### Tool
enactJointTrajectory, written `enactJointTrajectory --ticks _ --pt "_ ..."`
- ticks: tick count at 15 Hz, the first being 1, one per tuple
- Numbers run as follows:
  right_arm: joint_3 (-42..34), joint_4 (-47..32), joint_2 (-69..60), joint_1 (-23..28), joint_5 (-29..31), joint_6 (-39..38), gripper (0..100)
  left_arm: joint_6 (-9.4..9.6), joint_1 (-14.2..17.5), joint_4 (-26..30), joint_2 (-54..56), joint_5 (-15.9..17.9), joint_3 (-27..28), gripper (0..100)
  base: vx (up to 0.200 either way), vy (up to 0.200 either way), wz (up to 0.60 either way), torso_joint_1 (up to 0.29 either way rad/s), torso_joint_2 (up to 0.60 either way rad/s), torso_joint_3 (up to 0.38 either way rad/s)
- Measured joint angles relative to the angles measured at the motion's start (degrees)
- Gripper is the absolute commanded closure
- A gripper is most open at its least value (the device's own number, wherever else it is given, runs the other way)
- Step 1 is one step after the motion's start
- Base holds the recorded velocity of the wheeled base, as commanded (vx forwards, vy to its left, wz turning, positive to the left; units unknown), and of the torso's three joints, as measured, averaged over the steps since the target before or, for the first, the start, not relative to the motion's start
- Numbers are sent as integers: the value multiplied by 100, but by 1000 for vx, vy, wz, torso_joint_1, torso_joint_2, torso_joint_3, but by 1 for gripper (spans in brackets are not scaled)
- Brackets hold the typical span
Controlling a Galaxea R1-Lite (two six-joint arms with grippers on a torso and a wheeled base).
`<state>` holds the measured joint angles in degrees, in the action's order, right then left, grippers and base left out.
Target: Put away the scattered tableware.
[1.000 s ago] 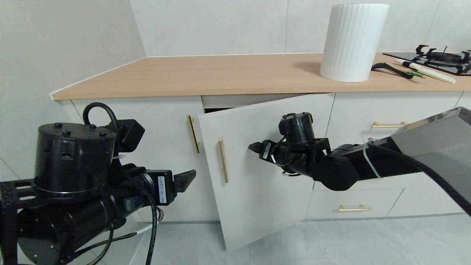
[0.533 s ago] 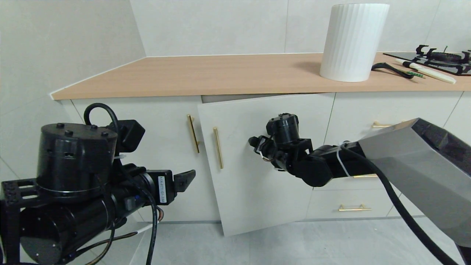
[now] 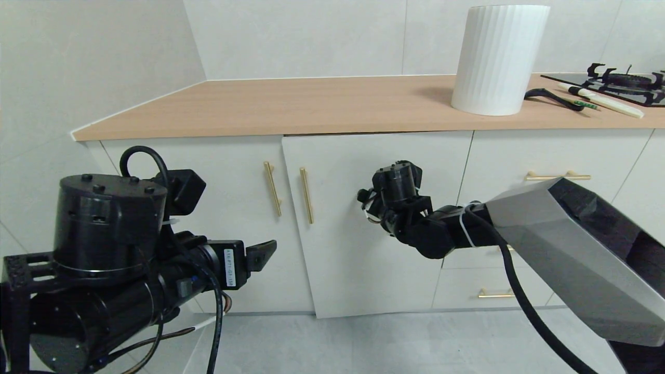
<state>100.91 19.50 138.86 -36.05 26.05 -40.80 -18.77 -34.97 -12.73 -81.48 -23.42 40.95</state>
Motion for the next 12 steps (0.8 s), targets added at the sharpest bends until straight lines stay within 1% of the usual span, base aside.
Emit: enactJointTrajectory --ticks 5,6,10,12 --pt "708 -410 408 107 503 9 0 -2 0 1 -7 5 1 0 0 0 0 0 0 0" --pt "785 -416 468 118 512 7 0 0 0 4 -7 5 1 0 0 0 0 0 0 0" --pt "794 -380 505 135 521 2 0 0 0 1 -7 5 1 0 0 0 0 0 0 0" --pt "517 -372 384 111 411 -9 0 0 0 0 -18 2 1 0 0 0 0 0 0 0"
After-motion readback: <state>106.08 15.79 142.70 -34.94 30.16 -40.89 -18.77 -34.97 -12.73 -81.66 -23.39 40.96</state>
